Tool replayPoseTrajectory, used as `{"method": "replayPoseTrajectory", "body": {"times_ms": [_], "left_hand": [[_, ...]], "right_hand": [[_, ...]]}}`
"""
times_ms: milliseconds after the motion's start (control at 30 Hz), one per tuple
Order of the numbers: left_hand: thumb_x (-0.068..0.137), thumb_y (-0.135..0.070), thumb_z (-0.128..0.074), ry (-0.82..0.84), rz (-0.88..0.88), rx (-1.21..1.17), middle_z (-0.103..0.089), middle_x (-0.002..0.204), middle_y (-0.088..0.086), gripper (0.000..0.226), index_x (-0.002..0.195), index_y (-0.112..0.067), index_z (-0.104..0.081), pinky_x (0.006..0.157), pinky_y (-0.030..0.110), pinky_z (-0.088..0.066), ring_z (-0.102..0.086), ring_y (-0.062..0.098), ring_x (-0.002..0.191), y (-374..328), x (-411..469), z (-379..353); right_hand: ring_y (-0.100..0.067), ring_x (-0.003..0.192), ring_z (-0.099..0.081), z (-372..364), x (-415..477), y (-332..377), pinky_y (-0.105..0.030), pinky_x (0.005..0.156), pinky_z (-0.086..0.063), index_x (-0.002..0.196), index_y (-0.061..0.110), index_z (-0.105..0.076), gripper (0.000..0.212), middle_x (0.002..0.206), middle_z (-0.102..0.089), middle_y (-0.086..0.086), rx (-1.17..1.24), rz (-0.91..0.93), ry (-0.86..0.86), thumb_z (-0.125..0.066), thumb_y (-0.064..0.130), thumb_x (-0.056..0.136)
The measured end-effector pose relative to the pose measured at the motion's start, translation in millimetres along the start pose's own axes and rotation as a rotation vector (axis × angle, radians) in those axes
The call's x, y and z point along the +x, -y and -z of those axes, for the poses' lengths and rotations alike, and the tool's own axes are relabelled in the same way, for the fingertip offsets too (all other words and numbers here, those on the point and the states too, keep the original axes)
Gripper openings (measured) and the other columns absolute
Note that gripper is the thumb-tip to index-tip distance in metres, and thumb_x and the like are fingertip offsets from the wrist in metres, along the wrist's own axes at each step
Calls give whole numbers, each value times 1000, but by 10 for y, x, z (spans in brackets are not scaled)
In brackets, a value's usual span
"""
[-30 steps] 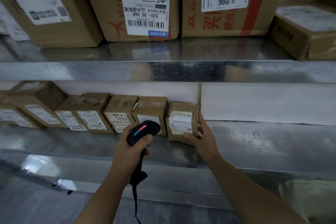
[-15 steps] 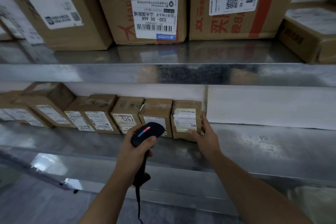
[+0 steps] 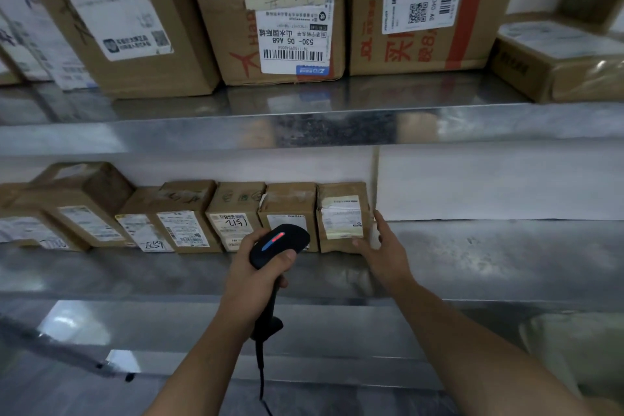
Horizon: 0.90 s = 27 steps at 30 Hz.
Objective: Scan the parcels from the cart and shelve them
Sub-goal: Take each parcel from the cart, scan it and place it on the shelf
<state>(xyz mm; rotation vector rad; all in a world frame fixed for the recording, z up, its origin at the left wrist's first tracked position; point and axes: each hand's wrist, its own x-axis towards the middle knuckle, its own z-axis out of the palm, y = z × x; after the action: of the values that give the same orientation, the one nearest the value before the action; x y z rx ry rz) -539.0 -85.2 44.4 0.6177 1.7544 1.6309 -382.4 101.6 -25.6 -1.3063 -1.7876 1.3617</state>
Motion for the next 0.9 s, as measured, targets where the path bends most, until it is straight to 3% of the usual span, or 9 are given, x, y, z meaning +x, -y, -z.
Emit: {"method": "replayPoseTrajectory", "body": {"times_ms": [200,300,433,633,767,900], "left_hand": [[89,-14,-76,105,26,21,-68,112,13,41,124,-30,-61,73,38,-59,-69,24,80,45,-117,-37],[89,-13,-77,161,60,34,-71,104,16,39,121,-29,-62,72,42,-57,-68,27,76,104,-184,-134],[90,-16,-76,319,84,87,-72,98,16,36,119,-32,-62,73,43,-57,-66,27,66,159,-281,-377],[89,-17,-77,530,74,130,-73,93,13,37,120,-32,-61,68,40,-57,-67,27,66,234,-558,-924],[77,-29,-83,648,93,189,-73,92,13,47,118,-32,-62,75,46,-57,-67,26,64,317,-751,-1252],[68,-36,-77,729,99,230,-72,97,9,47,113,-37,-62,79,50,-59,-68,24,66,323,-896,-1595]], "right_hand": [[-20,144,-37,141,-430,-51,-21,106,-27,156,24,-32,67,156,-41,-1,-112,44,-44,-65,30,97],[-18,145,-35,249,-693,-221,-19,109,-23,153,20,-39,65,158,-39,-1,-172,40,-86,-65,36,96],[-20,144,-38,511,-1110,-445,-26,113,-28,147,18,-48,58,154,-44,-4,-207,-4,-191,-66,36,96],[-23,137,-47,1041,-1663,-810,-26,112,-33,141,11,-55,53,144,-55,-10,-236,-129,-402,-71,28,93],[-24,136,-46,1344,-2012,-1028,-17,103,-29,142,11,-53,53,144,-54,-9,-250,-229,-506,-68,31,95],[-28,135,-48,1635,-2234,-1263,-27,107,-33,142,11,-54,51,142,-55,-12,-226,-327,-637,-66,30,96]]}}
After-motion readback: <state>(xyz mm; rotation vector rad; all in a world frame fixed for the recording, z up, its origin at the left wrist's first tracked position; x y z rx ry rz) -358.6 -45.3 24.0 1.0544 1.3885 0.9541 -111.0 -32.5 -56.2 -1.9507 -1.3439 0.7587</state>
